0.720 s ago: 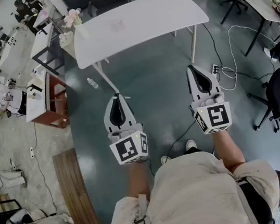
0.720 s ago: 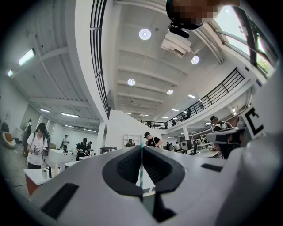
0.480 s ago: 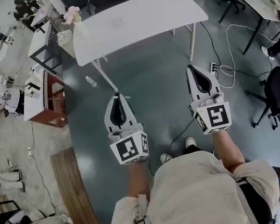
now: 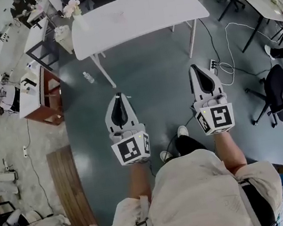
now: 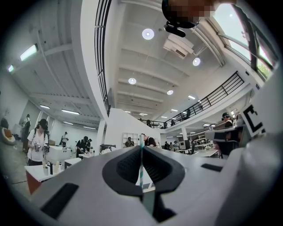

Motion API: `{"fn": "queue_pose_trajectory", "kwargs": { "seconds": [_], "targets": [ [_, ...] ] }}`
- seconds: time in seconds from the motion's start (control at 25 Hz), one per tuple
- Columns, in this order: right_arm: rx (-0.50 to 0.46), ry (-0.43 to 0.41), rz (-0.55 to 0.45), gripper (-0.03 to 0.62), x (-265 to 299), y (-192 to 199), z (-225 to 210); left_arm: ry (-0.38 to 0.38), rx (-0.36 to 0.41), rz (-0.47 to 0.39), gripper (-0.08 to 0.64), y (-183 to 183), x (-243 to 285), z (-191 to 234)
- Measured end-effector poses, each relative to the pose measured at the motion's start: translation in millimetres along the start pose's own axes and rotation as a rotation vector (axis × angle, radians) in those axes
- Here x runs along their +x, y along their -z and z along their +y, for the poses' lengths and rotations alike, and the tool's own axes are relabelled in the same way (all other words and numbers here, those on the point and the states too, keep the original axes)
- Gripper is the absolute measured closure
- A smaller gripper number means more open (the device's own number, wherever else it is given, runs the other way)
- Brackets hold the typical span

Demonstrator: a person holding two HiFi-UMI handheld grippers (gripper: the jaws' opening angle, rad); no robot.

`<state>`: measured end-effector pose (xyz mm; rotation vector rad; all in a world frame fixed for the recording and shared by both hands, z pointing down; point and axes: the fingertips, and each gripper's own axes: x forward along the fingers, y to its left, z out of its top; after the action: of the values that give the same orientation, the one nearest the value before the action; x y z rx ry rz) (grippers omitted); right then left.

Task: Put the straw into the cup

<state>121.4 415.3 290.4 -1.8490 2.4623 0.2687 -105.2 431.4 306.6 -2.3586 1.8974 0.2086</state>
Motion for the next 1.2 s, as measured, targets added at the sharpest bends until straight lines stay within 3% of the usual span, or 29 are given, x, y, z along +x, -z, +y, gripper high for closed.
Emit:
{"fn": "queue_pose_trajectory", "kwargs": {
  "seconds": [0.44,0.88,1.2],
  "targets": [
    [0.059,-0.041,0.013,0.591,53.9,27.3,0.5,-0.038,0.044,0.04,0.546,15.9,33.8,19.5],
    [0.102,-0.047,0.08,0.591,161.8,82.6,-47.7,-0.029,0.053,0.089,0.546,48.1,154.6,22.9],
    [0.126,-0.045,0.086,0.591,242.3,102.0,-102.0,-0.042,0.057,0.114,0.546,61.4,249.6,16.9]
  ]
}}
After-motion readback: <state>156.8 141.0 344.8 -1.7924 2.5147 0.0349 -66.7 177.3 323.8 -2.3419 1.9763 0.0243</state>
